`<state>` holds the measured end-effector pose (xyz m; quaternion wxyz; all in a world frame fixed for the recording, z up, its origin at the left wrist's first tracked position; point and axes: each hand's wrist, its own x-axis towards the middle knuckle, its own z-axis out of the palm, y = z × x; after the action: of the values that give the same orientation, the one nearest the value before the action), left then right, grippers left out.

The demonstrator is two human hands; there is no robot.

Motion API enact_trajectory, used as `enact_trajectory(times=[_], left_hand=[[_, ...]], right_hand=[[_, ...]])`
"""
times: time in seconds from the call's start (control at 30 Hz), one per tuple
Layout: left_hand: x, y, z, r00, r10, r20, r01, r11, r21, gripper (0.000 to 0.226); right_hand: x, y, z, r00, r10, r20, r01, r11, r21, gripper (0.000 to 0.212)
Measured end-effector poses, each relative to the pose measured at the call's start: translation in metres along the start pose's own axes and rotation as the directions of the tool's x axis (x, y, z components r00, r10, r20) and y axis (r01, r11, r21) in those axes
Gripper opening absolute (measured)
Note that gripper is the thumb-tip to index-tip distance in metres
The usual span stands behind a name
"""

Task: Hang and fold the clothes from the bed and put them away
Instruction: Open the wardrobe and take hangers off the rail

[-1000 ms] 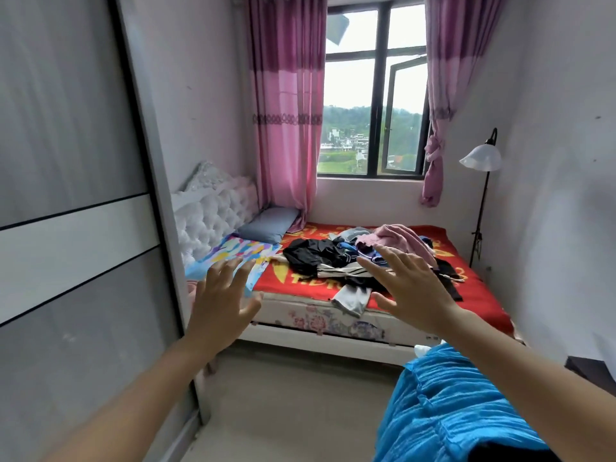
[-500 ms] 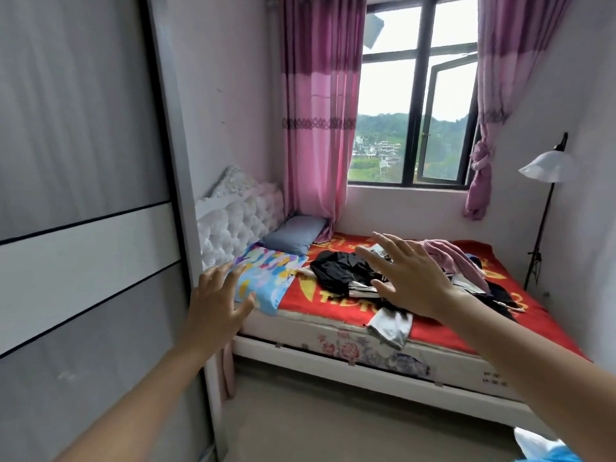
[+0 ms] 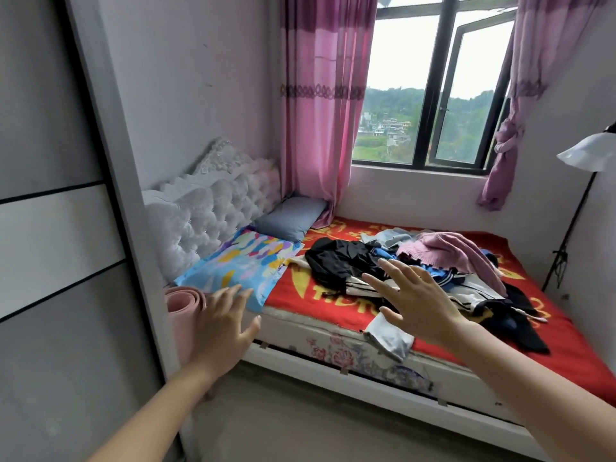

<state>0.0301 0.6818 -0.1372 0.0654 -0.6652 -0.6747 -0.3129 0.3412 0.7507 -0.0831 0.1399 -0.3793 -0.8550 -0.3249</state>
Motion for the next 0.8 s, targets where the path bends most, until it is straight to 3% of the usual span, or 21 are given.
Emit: enact_trajectory(times=[0.13,0.33,0.47,0.63,0.8], left_hand=[[0.046,0.005,0.020,0.995,-0.089,-0.046,0.090,0.996,0.026,0.061],[0.087,0.001,0.016,0.965,-0.213,-0.153,0.229,0.969,0.093,0.074],[0.069,-0.029,-0.003,0.933,-0.293,-0.209,0.336,0.917,0.214,0.070],[0.029,-0.074,-0.051,0.821,-0.438,-0.366,0.550,0.779,0.301,0.073],[-0.012,-0.127,-0.100,0.768,-0.438,-0.468,0.632,0.638,0.440,0.062]], right_hand=[[0.044,0.035,0.042,0.999,-0.042,0.003,0.042,0.997,0.060,0.075],[0.129,0.065,0.105,0.993,-0.113,0.017,0.106,0.969,0.222,0.068],[0.178,0.032,0.134,0.972,-0.232,-0.031,0.229,0.914,0.335,0.065],[0.243,-0.034,0.120,0.910,-0.388,-0.148,0.415,0.851,0.321,0.073],[0.290,-0.112,0.111,0.797,-0.504,-0.332,0.599,0.731,0.328,0.072]])
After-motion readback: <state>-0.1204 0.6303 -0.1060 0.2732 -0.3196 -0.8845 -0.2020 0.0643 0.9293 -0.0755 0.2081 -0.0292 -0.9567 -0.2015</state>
